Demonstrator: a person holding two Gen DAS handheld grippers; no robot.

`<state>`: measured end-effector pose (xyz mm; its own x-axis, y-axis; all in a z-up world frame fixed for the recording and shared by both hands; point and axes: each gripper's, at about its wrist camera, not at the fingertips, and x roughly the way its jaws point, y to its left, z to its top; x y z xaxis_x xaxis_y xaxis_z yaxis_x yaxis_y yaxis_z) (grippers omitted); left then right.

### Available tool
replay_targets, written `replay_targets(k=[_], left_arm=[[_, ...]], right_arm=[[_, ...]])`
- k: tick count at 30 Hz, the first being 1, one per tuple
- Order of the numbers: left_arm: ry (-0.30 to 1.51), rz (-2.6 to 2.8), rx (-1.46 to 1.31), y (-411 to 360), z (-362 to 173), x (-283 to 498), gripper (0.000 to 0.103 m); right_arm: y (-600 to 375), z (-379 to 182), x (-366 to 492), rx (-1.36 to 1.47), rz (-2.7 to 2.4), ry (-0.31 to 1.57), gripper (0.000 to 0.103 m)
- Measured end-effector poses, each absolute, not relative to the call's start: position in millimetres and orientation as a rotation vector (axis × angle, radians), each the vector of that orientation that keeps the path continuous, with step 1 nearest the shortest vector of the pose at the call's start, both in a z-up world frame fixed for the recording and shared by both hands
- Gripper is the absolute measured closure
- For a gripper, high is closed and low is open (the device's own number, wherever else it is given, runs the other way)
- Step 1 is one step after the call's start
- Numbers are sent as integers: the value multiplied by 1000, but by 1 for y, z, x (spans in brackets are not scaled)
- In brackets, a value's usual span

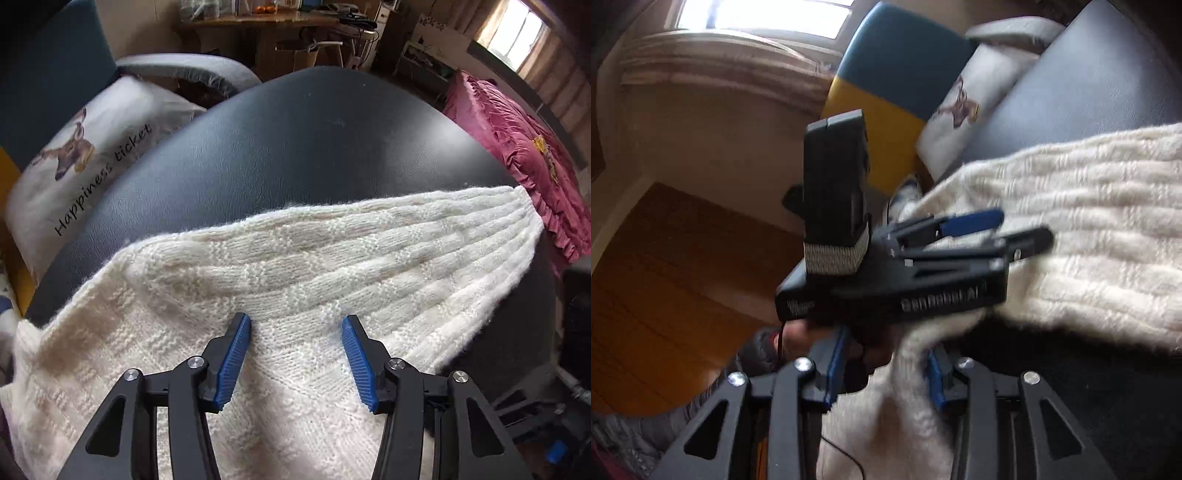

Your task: Fold clothes

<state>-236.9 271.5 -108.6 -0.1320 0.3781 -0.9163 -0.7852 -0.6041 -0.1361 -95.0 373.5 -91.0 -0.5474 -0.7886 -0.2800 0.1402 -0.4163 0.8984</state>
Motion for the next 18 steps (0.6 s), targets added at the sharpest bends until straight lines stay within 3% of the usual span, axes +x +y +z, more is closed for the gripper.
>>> replay_targets(k=[2, 8, 13, 18], left_arm=[[446, 1849, -1305, 268, -110, -238, 33], [166, 1839, -1350, 242, -107, -252, 31], [121, 1924, -1272, 216, -85, -233, 33], [96, 1939, -1160, 185, -66, -184, 33]], right_arm=[[375, -101, -85, 1023, -2016, -1176, 62], [399, -100, -43, 1211, -2180, -1036, 62], [420, -51, -57, 1243, -2602, -644, 63], [434, -81, -127, 1624, -2735, -242, 63]])
